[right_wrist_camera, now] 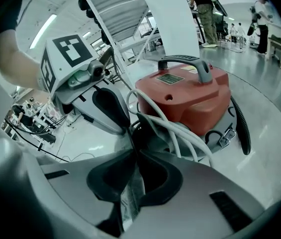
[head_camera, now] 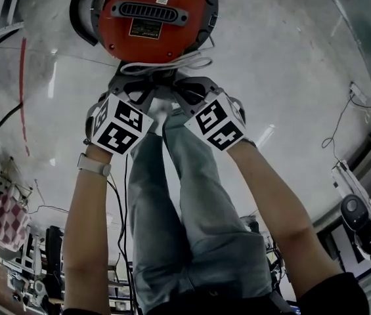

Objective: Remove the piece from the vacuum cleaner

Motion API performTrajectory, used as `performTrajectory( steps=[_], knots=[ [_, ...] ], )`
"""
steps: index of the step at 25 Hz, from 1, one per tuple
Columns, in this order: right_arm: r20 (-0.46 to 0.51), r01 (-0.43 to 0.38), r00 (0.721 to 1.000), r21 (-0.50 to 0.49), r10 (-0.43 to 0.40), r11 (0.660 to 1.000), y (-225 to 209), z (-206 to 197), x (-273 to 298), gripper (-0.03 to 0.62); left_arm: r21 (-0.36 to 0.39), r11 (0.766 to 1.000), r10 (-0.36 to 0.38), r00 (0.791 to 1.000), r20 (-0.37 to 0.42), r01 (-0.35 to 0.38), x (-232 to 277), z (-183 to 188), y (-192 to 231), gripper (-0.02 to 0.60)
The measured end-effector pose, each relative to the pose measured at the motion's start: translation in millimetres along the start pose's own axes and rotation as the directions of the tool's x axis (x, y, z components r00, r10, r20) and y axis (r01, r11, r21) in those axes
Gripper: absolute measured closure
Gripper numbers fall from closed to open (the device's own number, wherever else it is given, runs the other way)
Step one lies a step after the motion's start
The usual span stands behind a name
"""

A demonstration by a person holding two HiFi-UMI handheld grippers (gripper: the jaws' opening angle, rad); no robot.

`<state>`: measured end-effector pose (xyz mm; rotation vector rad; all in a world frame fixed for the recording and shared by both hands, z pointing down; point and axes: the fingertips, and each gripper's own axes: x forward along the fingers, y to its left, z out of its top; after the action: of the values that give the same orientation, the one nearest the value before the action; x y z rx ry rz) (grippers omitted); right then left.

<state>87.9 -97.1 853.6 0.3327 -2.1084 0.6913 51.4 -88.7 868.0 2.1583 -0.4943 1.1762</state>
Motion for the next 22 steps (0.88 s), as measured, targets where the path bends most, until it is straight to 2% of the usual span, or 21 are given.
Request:
performTrajectory(
  steps=[6, 11, 16, 22],
  knots=[
    [0.005, 0.048, 0.999, -0.08, -0.048, 0.996, 11, -2, -2, 0.548, 0.054, 0.998, 0.029, 0.999, -0.021, -0.028, -3, -3, -2, 0.512],
    [0.008, 0.073, 0.997, -0.11, -0.072, 0.991, 16, -5, -1, 0.548, 0.05, 0.998, 0.048, 0.999, -0.011, -0.047, -4, -8, -5, 0.515],
    [0.0, 0.085, 0.996, -0.158, -0.086, 0.984, 22, -8, 0, 0.549, 0.083, 0.994, 0.067, 0.998, -0.014, -0.065, -5, -11, -8, 0.517],
    [0.0, 0.101, 0.995, -0.17, -0.102, 0.98, 27, -9, -1, 0.549, 0.094, 0.992, 0.086, 0.996, 0.001, -0.086, -7, -14, -11, 0.518]
  ],
)
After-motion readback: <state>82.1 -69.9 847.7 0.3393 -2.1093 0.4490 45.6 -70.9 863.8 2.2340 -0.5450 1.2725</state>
